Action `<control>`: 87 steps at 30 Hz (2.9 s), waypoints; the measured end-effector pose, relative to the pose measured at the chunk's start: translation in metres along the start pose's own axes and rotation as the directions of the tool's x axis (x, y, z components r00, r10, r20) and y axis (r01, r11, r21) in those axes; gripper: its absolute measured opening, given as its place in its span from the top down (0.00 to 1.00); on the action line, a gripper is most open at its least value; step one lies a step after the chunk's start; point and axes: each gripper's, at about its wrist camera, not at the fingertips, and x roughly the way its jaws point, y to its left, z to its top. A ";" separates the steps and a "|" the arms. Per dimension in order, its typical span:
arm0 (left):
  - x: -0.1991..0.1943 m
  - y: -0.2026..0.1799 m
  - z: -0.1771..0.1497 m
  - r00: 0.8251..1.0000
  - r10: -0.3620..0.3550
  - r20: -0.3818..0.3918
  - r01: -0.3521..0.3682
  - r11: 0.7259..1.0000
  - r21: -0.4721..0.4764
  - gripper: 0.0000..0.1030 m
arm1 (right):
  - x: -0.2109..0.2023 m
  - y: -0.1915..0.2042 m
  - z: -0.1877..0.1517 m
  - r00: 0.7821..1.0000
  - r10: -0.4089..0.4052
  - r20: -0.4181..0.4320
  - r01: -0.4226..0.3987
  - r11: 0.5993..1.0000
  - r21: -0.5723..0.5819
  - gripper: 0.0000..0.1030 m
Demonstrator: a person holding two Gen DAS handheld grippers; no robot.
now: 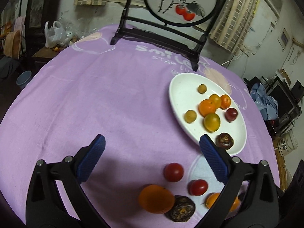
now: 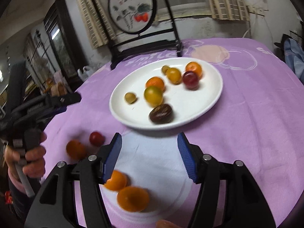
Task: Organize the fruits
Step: 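Lower both held fruits into the white plate and open both tools, then grasp an orange with the right tool while the left tool grasps a mandarin, then carry both citrus fruits into the white plate and open both tools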
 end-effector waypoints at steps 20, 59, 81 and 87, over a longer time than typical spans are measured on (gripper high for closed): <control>-0.005 0.025 -0.015 0.999 0.030 -0.020 -0.031 0.999 -0.036 0.02 | 0.001 0.038 -0.048 0.984 -0.030 -0.174 -0.005 0.981 -0.196 0.42; 0.013 -0.003 -0.060 0.961 -0.150 -0.233 0.193 0.965 0.178 0.55 | -0.004 0.018 -0.047 0.984 0.004 -0.179 -0.020 0.996 -0.087 0.60; 0.019 -0.091 0.011 0.982 -0.187 -0.021 0.186 0.946 0.266 0.55 | -0.021 0.007 -0.008 0.999 0.024 0.040 -0.024 1.000 -0.003 0.60; 0.062 -0.110 0.014 0.992 -0.104 -0.070 0.122 0.938 0.326 0.55 | 0.016 -0.015 0.048 0.991 -0.105 0.084 0.098 0.992 0.083 0.60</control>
